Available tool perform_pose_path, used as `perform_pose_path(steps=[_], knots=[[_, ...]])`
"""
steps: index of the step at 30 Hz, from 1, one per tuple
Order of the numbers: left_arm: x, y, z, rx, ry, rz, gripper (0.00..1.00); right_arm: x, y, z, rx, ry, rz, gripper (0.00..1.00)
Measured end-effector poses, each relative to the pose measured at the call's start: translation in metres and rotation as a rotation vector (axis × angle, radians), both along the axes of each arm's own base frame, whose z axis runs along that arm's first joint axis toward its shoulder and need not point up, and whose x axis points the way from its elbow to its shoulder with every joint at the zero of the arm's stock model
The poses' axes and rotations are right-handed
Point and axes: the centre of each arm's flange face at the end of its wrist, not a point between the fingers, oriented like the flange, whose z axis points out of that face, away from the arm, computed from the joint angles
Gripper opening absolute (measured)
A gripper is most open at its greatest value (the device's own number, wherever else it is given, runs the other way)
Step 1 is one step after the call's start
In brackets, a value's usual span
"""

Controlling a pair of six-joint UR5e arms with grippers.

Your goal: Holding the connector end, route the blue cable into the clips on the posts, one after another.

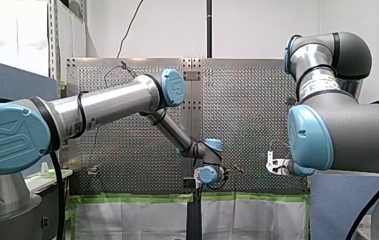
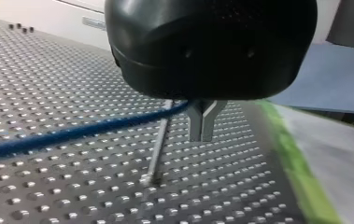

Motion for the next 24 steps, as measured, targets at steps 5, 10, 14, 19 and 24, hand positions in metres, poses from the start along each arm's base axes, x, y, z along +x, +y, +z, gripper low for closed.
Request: perform_pose_path(steps=[5, 10, 14, 19, 24], knots=[[0.013, -0.004, 0.013, -0.021, -0.022, 0.003, 0.02, -0.001, -0.006, 0.003, -0.007, -0.015, -0.008, 0.0], [0.019, -0.003, 0.017, -0.026, -0.029, 0.01, 0.02, -0.002, -0.012, 0.008, -0.022, -0.029, -0.02, 0.0], [0.023, 0.002, 0.018, -0.02, -0.025, 0.029, 0.02, -0.003, -0.02, 0.013, -0.033, -0.054, -0.041, 0.0], [0.015, -0.002, 0.015, 0.004, -0.012, 0.021, 0.02, 0.003, -0.02, 0.014, -0.034, -0.07, -0.037, 0.0], [0.005, -0.01, 0.01, 0.005, -0.006, -0.006, 0.02, 0.006, -0.02, 0.013, -0.035, -0.072, -0.032, 0.0]])
